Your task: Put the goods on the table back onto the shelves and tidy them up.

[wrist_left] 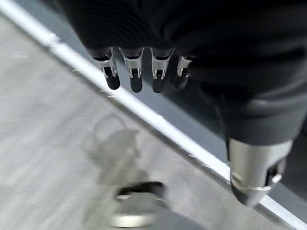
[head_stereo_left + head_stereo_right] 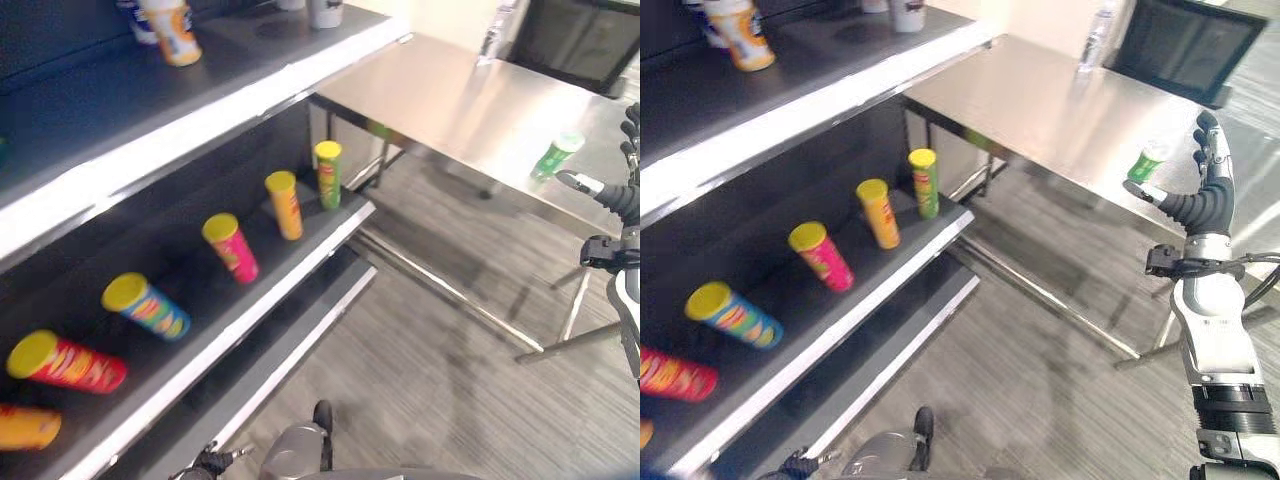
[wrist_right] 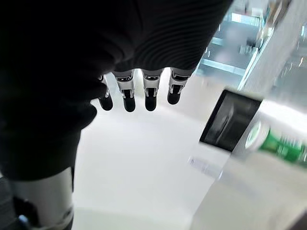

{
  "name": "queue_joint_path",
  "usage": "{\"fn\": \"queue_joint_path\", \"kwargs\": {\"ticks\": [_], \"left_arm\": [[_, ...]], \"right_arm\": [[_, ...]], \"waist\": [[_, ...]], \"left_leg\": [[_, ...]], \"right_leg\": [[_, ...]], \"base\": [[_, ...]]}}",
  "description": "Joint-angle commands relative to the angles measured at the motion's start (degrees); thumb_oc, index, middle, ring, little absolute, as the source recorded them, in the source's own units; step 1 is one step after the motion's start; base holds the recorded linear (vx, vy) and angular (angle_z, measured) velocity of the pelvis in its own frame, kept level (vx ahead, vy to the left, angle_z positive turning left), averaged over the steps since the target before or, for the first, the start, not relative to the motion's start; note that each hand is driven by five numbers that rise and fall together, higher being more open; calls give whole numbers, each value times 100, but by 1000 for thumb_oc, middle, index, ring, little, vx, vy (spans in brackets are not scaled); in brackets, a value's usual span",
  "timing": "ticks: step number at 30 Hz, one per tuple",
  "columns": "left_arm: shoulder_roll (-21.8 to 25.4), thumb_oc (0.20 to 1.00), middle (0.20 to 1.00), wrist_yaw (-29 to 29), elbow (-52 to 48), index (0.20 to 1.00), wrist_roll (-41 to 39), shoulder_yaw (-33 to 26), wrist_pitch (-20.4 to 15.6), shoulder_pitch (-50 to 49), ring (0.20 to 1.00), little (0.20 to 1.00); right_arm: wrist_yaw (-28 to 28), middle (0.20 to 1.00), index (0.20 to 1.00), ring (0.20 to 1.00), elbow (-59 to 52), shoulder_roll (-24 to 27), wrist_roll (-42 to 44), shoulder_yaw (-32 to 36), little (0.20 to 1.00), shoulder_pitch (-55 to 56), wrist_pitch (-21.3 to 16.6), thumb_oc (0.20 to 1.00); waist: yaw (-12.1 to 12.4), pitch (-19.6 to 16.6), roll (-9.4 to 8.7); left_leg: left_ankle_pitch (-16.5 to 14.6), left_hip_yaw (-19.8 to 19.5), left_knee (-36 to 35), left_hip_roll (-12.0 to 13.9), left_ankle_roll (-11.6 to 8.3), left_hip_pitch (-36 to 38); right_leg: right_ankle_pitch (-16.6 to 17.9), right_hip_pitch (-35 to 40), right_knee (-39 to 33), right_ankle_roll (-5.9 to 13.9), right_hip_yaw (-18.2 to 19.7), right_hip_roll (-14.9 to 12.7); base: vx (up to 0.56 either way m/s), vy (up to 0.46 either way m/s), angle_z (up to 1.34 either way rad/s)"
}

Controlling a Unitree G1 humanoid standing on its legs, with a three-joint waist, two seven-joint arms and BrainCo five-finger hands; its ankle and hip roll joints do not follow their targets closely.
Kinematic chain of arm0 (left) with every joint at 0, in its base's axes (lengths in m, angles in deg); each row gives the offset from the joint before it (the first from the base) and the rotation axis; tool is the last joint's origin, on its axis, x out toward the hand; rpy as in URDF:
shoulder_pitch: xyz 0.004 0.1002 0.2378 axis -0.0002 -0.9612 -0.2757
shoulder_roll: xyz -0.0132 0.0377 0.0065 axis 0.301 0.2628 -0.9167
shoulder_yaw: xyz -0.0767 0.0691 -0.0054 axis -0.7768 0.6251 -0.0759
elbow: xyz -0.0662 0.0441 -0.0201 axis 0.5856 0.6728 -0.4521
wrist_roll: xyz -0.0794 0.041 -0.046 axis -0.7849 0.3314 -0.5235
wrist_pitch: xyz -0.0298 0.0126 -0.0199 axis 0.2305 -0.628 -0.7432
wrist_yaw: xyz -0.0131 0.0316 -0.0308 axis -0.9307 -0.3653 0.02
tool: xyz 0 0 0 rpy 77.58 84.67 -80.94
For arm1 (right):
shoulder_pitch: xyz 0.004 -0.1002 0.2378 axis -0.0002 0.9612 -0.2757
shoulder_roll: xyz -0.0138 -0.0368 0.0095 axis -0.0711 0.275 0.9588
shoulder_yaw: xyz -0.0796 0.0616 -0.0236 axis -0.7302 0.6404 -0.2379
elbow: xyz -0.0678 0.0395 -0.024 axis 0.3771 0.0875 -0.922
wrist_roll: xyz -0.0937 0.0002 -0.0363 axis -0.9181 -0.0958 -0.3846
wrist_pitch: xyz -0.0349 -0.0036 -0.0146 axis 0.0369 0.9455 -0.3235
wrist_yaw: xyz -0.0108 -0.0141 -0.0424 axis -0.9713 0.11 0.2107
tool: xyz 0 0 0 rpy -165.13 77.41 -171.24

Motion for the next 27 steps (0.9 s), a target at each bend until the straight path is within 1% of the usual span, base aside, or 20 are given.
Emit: {"fn": "queue_joint_path", "kwargs": {"ticks": [1,3,4,5,6,7,8,9,10,12,13,15,16,18,22,23,24,25,26,27], "left_arm": [[151,1000,1000,96,-344,1000,-87,210,-56,132,1000,1000],[158,1000,1000,104,-347,1000,-95,222,-75,169,1000,1000],[139,1000,1000,123,-336,1000,-123,243,-117,194,1000,1000],[138,1000,1000,123,-334,1000,-123,243,-117,199,1000,1000],[107,1000,1000,147,-314,1000,-119,212,-122,218,1000,1000],[107,1000,1000,147,-314,1000,-118,213,-122,216,1000,1000],[85,1000,1000,151,-221,1000,-93,133,-128,212,1000,1000],[85,1000,1000,150,-216,1000,-91,135,-130,213,1000,1000],[77,1000,1000,156,-168,1000,-82,97,-142,211,1000,1000],[96,1000,1000,189,-115,1000,-73,64,-146,214,1000,1000],[96,1000,1000,190,-113,1000,-73,71,-147,215,1000,1000],[203,1000,1000,192,-165,1000,-10,97,-165,277,1000,1000],[204,1000,1000,192,-165,1000,-10,99,-165,277,1000,1000],[149,1000,1000,209,-172,1000,-148,54,-180,206,1000,1000],[82,1000,1000,170,-228,1000,-171,96,-172,150,1000,1000],[48,1000,1000,181,-222,1000,-179,112,-155,141,1000,1000],[37,1000,1000,144,-293,1000,-156,118,-114,135,1000,1000],[37,1000,1000,144,-294,1000,-156,118,-114,134,1000,1000],[32,1000,1000,128,-283,1000,-105,148,-101,152,1000,1000],[5,1000,1000,126,-161,1000,195,288,6,129,1000,1000]], "right_arm": [[131,1000,1000,1000,-226,203,-245,171,1000,-277,-163,1000],[131,1000,1000,1000,-231,231,-216,221,1000,-312,-167,1000],[204,1000,1000,1000,-185,330,-161,304,1000,-392,-195,1000],[204,1000,1000,1000,-181,333,-159,305,1000,-397,-198,1000],[293,1000,1000,1000,-151,391,-132,438,1000,-378,-170,1000],[294,1000,1000,1000,-155,390,-133,439,1000,-373,-167,1000],[399,1000,1000,1000,-167,387,-199,606,1000,-258,-140,1000],[401,1000,1000,1000,-180,383,-204,613,1000,-246,-133,1000],[438,1000,1000,1000,-196,393,-248,699,1000,-166,-142,1000],[541,1000,1000,1000,-239,460,-355,917,1000,62,-101,1000],[543,1000,1000,1000,-240,461,-355,925,1000,73,-103,1000],[518,1000,1000,1000,-268,578,-394,1244,1000,354,-66,1000],[517,1000,1000,1000,-272,576,-395,1248,1000,359,-64,1000],[461,1000,1000,1000,-295,668,-270,1536,1000,554,-117,1000],[370,1000,1000,1000,-174,835,-119,1729,1000,721,-112,1000],[357,1000,1000,1000,-108,848,-71,1713,1000,745,-118,1000],[298,1000,1000,1000,-42,795,4,1698,1000,821,-42,1000],[298,1000,1000,1000,-43,794,4,1700,1000,822,-41,1000],[280,1000,1000,1000,-22,782,40,1710,1000,843,-33,1000],[465,1000,1000,1000,282,867,-63,1749,1000,869,-76,1000]], "waist": [[201,-126,181],[159,-126,183],[100,-116,125],[97,-120,140],[-12,-99,75],[-14,-101,90],[-143,-71,80],[-133,-70,94],[-183,-56,100],[-307,-41,47],[-301,-29,53],[-297,-123,-135],[-304,-122,-133],[-362,-271,-101],[-410,-329,-31],[-453,-313,-44],[-509,-300,-96],[-507,-300,-97],[-537,-312,-108],[-608,-365,10]], "left_leg": [[-75,-120,-220,349,-646,39],[-141,-231,-252,379,-707,102],[-299,-339,-297,375,-819,247],[-278,-344,-303,388,-815,234],[-410,-437,-391,349,-919,429],[-414,-442,-401,365,-920,443],[-490,-563,-504,462,-1023,676],[-496,-558,-519,481,-1030,696],[-540,-647,-572,562,-1083,817],[-610,-901,-650,753,-1227,1087],[-614,-904,-654,760,-1230,1106],[-663,-1162,-615,922,-1416,1165],[-663,-1172,-615,924,-1417,1165],[-477,-1266,-593,1368,-1591,1121],[-159,-1401,-280,1607,-1683,779],[-14,-1311,-93,1645,-1626,616],[-73,-859,81,1624,-1451,487],[-77,-858,87,1623,-1450,486],[-144,-631,118,1539,-1394,451],[-384,-36,-63,1250,-1225,491]], "right_leg": [[402,-371,-480,-68,-352,-519],[428,-395,-907,-65,-431,-617],[725,-552,-1884,101,-355,-744],[778,-534,-1950,98,-370,-723],[1197,-701,-3045,341,-190,-768],[1245,-643,-3141,346,-211,-743],[1602,-852,-3695,518,87,-723],[1614,-827,-3726,518,84,-701],[1697,-910,-3877,518,295,-649],[1810,-987,-3715,518,968,-503],[1791,-979,-3694,518,966,-498],[1636,-689,-3558,518,971,-482],[1632,-685,-3556,518,961,-483],[1361,-505,-3414,478,922,-221],[1037,-216,-3430,243,711,58],[975,-129,-3453,182,633,78],[909,2,-3519,93,505,97],[910,2,-3521,94,507,97],[916,67,-3581,74,459,99],[887,193,-3662,89,297,156]], "base": [[210,-209,3],[199,-226,7],[143,-175,26],[320,-373,39],[171,-189,36],[360,-388,45],[198,-193,42],[291,-333,45],[190,-228,47],[286,-419,70],[215,-406,68],[135,-457,109],[130,-479,117],[126,-412,64],[34,-311,47],[-33,-341,44],[-37,-249,35],[-32,-224,31],[1,-112,26],[-5,-105,32]]}}
